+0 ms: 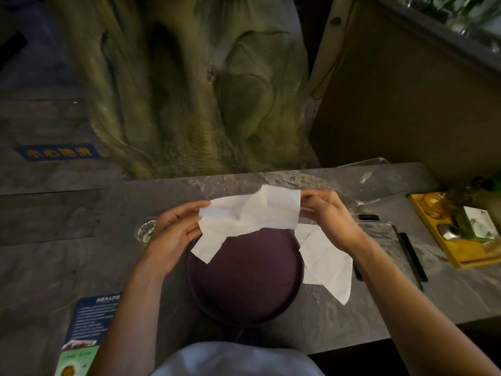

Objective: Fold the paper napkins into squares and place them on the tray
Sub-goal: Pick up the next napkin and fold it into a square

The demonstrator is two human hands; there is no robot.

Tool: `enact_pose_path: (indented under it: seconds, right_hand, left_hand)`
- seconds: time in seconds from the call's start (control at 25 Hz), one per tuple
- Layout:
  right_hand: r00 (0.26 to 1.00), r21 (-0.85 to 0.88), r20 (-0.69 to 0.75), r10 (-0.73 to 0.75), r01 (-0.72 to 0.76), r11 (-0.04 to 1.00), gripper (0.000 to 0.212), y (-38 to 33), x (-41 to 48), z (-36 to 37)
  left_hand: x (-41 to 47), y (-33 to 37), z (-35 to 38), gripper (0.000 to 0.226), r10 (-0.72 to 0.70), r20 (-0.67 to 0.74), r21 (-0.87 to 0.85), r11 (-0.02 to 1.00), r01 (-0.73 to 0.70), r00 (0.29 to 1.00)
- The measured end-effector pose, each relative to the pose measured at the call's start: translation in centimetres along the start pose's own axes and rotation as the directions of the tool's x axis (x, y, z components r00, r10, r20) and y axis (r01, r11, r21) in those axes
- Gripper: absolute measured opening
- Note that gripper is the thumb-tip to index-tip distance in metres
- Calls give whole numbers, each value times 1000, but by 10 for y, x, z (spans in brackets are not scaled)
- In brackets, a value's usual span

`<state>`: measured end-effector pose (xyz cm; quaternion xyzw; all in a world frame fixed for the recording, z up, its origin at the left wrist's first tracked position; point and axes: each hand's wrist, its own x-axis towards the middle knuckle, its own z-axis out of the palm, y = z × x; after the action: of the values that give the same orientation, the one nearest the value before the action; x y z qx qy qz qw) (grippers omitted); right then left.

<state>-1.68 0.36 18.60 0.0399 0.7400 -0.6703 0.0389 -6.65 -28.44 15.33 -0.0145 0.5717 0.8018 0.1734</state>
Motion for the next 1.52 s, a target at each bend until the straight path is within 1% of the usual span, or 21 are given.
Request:
enact_pose_path:
  seconds: [0.08, 0.16, 0.24, 0.32, 0.48, 0.56, 0.64, 0.72, 0.76, 0.84, 0.88, 0.96, 1.04, 1.12, 1.2, 1.28, 1.36, 1.52]
  right_hand:
    - [999, 33, -39, 22, -21, 999, 38, -3, 1, 0]
    - [998, 39, -67, -2, 5, 999, 28, -3, 3, 1]
    - [996, -5, -73, -45, 45, 999, 20, -1, 6, 0]
    - [995, -24, -69, -70, 68, 997, 21, -1, 10, 0]
    - [995, 63, -83, -53, 58, 996, 27, -9, 14, 3]
    - [997, 60, -43, -69, 71, 996, 34, -13, 18, 3]
    - [994, 1, 38, -100, 100, 995, 38, -20, 20, 6]
    - [986, -61, 138, -98, 107, 992, 39, -29, 23, 10]
    - [980, -79, 184, -80, 96, 992, 39, -33, 25, 12]
    - [961, -82, 273, -39, 63, 995, 38, -41, 26, 19]
    - [950, -70, 312, -16, 40, 997, 38, -44, 27, 21]
    - [942, -41, 335, 29, -16, 999, 38, -47, 28, 23]
    - [955, -4, 288, 67, -69, 998, 37, -49, 30, 21]
    - [973, 55, 197, 117, -131, 990, 34, -49, 31, 18]
    - [975, 207, 124, 184, -207, 956, 34, -47, 30, 16]
    - [966, 397, 126, 227, -259, 881, 43, -43, 27, 18]
    - [966, 472, 136, 221, -259, 843, 56, -32, 22, 24]
    - [983, 478, 106, 150, -183, 859, 69, -19, 13, 35]
  left_hand:
    - [1, 0, -1, 18, 6, 27, 38, 999, -7, 1000]
    - [3, 1, 0, 24, -7, 10, 59, 998, 7, 1000]
    - [5, 0, -1, 26, -15, 7, 83, 996, 14, 1000]
    - [5, -2, -2, 25, 1, 10, 138, 990, -3, 1000]
    - [10, -4, -4, 31, 28, -14, 279, 960, -23, 999]
    - [13, -3, -2, 43, 23, 16, 359, 933, -27, 1000]
    - [17, 1, 3, 56, 9, 39, 475, 880, -27, 999]
    - [19, 6, 15, 68, 24, 111, 563, 823, -82, 994]
    - [19, 9, 23, 70, 25, 173, 559, 820, -120, 985]
    - [18, 10, 41, 67, 7, 310, 465, 871, -158, 951]
    - [16, 9, 49, 60, -8, 365, 406, 901, -151, 931]
    - [11, 8, 61, 41, -43, 391, 340, 935, -101, 919]
    - [8, 9, 66, 29, -74, 333, 341, 939, -47, 940]
    - [6, 11, 66, 21, -82, 272, 348, 937, -18, 959]
    - [7, 15, 67, 16, -62, 199, 333, 943, -8, 978]
    - [10, 17, 66, 17, -29, 113, 305, 952, -7, 993]
    - [12, 18, 65, 19, 25, 45, 270, 962, -36, 999]
    - [13, 16, 65, 12, 98, -42, 221, 972, -86, 994]
